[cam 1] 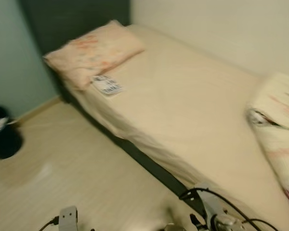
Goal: Clean up the room
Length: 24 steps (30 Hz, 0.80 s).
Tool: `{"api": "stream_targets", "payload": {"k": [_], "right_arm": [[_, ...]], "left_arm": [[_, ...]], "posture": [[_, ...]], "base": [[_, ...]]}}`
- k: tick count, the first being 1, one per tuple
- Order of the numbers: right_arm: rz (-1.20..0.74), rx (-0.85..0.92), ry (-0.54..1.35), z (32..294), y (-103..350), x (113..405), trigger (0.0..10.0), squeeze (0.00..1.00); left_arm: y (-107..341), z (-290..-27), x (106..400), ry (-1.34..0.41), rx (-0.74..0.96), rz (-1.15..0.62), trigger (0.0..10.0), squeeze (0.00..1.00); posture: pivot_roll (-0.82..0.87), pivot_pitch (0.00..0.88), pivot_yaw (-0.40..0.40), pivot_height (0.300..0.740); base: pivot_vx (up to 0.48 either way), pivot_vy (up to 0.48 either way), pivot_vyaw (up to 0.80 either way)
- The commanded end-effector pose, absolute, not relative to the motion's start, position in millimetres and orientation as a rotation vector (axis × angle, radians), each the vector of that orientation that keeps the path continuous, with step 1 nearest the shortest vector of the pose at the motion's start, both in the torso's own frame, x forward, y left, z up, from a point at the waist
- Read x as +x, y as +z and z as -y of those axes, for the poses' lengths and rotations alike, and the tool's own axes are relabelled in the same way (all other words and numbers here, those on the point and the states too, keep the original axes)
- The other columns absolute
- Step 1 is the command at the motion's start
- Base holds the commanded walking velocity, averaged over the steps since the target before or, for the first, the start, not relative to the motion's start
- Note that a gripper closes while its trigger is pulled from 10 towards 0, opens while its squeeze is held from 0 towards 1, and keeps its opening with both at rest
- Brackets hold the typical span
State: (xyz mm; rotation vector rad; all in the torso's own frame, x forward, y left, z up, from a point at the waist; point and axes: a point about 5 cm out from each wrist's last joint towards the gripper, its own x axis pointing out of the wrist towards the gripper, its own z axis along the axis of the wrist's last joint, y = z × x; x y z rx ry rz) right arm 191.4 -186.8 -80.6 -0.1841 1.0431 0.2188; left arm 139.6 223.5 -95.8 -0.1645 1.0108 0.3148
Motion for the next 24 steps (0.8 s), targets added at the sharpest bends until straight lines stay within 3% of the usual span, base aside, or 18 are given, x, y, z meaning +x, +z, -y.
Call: {"api": "stream_targets", "payload": {"k": [1,24], "right_arm": [[-1.060,-0.182,0.225,184.7,-82.5,188.2,10.0,0.00],[-1.066,-0.180,0.221,183.5,-83.5,186.6,10.0,0.00]], "left_arm": [[-100.3,-221.3,127.8,0.318,-0.169,-1.042,10.0,0.00],[-98.1,-221.1,133.1,0.285,-0.152,-1.011,10.0,0.00]], "posture": [[-0.06,0.011,0.027,0.740],[-0.06,0.013,0.036,0.740]], "base": [[0.000,0.000,-0.80],[0.000,0.000,-0.80]]}}
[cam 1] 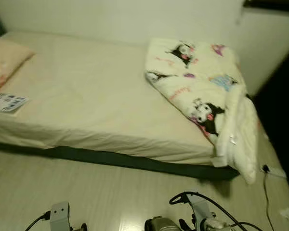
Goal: Clean up the room
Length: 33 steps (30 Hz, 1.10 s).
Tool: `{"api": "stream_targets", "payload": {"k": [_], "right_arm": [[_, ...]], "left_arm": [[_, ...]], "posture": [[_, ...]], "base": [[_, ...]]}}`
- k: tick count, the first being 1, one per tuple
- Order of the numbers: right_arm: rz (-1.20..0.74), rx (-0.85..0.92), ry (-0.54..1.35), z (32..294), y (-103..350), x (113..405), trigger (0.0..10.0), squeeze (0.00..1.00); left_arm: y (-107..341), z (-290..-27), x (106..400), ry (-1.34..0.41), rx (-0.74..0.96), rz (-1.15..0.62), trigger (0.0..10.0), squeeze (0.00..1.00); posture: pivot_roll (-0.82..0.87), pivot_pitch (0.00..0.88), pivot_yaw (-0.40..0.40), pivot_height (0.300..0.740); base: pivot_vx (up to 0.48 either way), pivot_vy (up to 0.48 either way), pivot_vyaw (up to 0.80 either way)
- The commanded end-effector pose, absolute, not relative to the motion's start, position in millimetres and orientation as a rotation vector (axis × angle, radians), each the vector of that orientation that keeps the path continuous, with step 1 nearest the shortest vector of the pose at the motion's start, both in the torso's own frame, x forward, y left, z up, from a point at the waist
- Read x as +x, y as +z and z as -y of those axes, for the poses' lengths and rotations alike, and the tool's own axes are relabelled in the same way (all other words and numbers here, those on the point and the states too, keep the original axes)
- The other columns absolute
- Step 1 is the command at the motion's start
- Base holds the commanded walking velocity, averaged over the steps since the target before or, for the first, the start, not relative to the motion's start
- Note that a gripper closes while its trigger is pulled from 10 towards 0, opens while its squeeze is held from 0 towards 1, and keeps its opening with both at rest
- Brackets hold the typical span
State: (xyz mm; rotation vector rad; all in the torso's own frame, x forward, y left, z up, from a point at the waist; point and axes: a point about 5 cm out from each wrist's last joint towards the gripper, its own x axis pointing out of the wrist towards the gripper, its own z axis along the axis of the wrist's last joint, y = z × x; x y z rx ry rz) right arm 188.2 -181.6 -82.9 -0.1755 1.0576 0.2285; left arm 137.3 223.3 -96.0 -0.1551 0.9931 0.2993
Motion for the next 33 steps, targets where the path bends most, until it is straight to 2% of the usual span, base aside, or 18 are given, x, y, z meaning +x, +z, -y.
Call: {"api": "stream_targets", "payload": {"k": [1,4,8,33], "right_arm": [[-1.066,-0.180,0.221,183.5,-83.5,186.6,10.0,0.00],[-1.058,-0.174,0.218,183.1,-83.2,187.3,10.0,0.00],[-1.052,-0.161,0.218,182.1,-82.9,187.9,10.0,0.00],[-1.048,-0.172,0.242,180.3,-82.1,189.7,10.0,0.00]], "left_arm": [[-98.1,-221.1,133.1,0.285,-0.152,-1.011,10.0,0.00],[-97.9,-219.9,134.2,0.271,-0.150,-1.011,10.0,0.00],[-98.1,-220.1,134.3,0.265,-0.130,-1.024,10.0,0.00],[-99.0,-217.1,133.9,0.240,-0.123,-1.037,10.0,0.00]], "posture": [[-0.06,0.013,0.036,0.740],[-0.06,0.013,0.036,0.740],[-0.06,0.013,0.038,0.740],[-0.06,0.000,0.028,0.740]], "base": [[0.000,0.000,-0.80],[0.000,0.000,-0.76],[0.000,0.000,0.00],[0.000,-0.345,0.00]]}}
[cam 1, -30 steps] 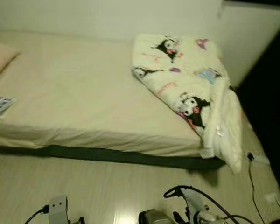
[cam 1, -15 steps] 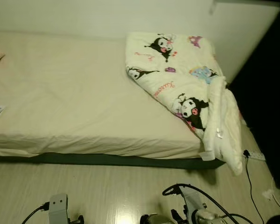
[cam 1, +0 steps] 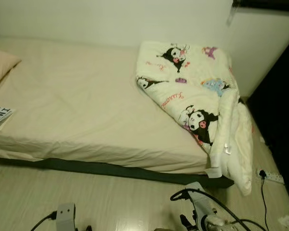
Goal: Clean up the room
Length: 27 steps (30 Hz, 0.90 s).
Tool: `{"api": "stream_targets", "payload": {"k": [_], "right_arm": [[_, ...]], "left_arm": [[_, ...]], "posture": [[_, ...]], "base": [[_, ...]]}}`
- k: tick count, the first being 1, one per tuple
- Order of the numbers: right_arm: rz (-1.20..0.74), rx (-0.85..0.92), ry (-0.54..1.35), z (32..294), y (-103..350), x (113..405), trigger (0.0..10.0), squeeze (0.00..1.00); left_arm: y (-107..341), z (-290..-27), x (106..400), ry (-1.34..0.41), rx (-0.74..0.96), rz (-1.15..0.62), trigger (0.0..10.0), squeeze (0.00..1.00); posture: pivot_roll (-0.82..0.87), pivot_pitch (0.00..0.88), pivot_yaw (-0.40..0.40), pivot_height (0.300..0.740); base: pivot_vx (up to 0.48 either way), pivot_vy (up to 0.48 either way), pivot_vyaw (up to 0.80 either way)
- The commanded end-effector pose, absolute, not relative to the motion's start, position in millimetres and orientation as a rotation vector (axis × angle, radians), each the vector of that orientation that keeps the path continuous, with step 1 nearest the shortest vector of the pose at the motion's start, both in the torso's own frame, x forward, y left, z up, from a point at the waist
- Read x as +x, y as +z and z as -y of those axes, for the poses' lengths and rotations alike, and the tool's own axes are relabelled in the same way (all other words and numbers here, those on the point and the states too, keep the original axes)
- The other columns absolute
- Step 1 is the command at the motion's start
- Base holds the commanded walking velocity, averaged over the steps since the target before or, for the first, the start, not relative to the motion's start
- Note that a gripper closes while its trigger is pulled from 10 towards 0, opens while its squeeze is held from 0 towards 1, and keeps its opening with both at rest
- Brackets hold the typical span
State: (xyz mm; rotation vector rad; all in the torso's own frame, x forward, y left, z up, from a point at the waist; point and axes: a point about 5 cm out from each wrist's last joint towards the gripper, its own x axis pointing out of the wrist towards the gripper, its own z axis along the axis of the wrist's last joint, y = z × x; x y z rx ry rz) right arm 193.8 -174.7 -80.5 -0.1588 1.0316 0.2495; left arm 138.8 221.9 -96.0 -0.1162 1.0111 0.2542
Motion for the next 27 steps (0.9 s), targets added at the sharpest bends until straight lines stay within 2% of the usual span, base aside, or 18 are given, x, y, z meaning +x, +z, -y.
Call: {"api": "stream_targets", "payload": {"k": [1,25,27], "right_arm": [[-1.048,-0.172,0.243,180.5,-82.0,189.7,10.0,0.00],[-1.044,-0.169,0.238,181.2,-81.2,191.2,10.0,0.00],[-1.044,-0.168,0.237,181.0,-81.2,191.3,10.0,0.00]], "left_arm": [[-98.9,-216.8,134.2,0.239,-0.124,-1.037,10.0,0.00],[-99.2,-213.9,135.0,0.243,-0.151,-1.029,10.0,0.00],[-98.5,-215.6,135.9,0.267,-0.153,-1.020,10.0,0.00]], "posture": [[-0.06,0.000,0.028,0.740],[-0.06,0.007,0.026,0.740],[-0.06,0.008,0.027,0.740]], "base": [[0.000,-0.368,0.00],[0.000,-0.385,0.00],[0.000,0.000,0.00]]}}
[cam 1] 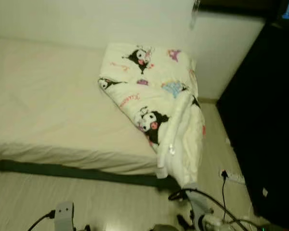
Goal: Clean up the room
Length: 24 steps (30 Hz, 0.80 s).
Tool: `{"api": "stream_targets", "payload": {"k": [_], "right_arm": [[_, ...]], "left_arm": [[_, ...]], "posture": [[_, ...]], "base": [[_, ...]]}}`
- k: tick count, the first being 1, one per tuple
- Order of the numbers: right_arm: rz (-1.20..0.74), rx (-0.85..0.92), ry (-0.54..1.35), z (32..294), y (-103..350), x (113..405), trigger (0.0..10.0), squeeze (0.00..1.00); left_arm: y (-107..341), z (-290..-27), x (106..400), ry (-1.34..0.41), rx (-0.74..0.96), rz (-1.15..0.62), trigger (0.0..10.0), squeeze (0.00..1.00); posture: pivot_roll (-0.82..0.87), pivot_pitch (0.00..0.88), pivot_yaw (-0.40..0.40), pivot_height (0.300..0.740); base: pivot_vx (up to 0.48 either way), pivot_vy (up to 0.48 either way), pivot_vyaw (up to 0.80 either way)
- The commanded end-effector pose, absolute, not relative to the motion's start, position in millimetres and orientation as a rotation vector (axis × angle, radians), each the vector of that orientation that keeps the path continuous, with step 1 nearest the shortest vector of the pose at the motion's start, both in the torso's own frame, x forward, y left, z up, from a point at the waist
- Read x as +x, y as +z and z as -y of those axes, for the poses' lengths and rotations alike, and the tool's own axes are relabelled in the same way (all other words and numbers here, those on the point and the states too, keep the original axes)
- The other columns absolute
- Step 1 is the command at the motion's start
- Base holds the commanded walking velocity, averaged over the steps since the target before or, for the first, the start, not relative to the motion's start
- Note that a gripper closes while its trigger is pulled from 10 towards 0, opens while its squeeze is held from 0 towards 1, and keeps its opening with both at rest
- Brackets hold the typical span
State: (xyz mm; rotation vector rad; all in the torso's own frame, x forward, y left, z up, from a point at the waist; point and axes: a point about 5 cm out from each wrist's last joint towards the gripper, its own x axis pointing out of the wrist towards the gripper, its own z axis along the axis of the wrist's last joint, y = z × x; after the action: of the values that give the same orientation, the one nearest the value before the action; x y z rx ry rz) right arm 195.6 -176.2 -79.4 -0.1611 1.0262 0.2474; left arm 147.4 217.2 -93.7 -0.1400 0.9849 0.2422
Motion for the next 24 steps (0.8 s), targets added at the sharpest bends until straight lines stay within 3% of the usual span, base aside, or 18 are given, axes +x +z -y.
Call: {"api": "stream_targets", "payload": {"k": [1,12,24], "right_arm": [[-1.044,-0.168,0.237,181.0,-81.2,191.3,10.0,0.00],[-1.044,-0.165,0.237,180.8,-81.3,191.0,10.0,0.00],[-1.038,-0.160,0.239,180.2,-81.2,191.2,10.0,0.00]], "left_arm": [[-98.5,-215.6,135.9,0.267,-0.153,-1.020,10.0,0.00],[-97.9,-216.6,136.6,0.270,-0.160,-1.011,10.0,0.00],[-94.4,-221.2,142.9,0.281,-0.178,-0.973,10.0,0.00]], "posture": [[-0.06,0.008,0.027,0.740],[-0.06,0.008,0.028,0.740],[-0.06,0.009,0.027,0.740]], "base": [[0.000,0.000,0.00],[0.000,0.000,0.00],[0.315,0.000,0.00]]}}
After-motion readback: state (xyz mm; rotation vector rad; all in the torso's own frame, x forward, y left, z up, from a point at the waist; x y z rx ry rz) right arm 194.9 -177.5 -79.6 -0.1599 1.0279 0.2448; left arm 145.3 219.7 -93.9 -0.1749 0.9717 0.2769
